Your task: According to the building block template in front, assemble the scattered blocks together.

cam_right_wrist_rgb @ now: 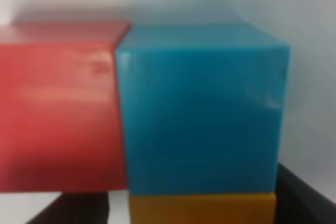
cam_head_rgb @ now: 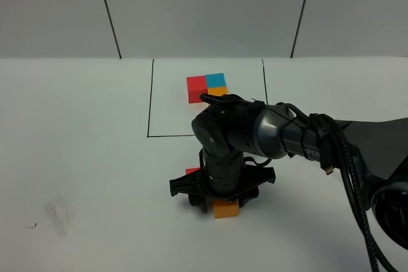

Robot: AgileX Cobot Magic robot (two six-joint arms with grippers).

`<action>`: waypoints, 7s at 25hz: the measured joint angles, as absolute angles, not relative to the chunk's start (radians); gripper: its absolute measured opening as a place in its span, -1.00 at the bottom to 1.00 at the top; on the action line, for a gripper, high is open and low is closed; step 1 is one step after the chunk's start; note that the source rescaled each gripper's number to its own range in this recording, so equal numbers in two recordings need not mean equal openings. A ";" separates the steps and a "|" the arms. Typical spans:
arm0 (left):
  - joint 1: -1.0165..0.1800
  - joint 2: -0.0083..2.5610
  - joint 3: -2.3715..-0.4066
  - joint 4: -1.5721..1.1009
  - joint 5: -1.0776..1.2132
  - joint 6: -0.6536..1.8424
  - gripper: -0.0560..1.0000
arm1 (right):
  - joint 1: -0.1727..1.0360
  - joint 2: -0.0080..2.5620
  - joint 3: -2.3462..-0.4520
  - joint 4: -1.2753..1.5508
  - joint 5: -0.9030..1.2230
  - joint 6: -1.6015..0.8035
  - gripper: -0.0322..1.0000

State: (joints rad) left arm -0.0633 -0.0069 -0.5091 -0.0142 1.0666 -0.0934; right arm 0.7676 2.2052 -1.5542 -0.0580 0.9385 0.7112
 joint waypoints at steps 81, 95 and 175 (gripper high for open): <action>-0.063 -0.007 -0.509 -0.014 1.067 -0.093 0.93 | 0.269 1.400 -1.580 -0.168 1.219 0.011 1.00; -0.063 -0.007 -0.509 -0.014 1.067 -0.093 0.93 | 0.074 1.170 -1.579 -0.209 1.221 -0.061 0.56; -0.063 -0.007 -0.509 -0.014 1.067 -0.093 0.93 | -0.025 0.054 -0.504 -0.064 1.078 0.000 -0.20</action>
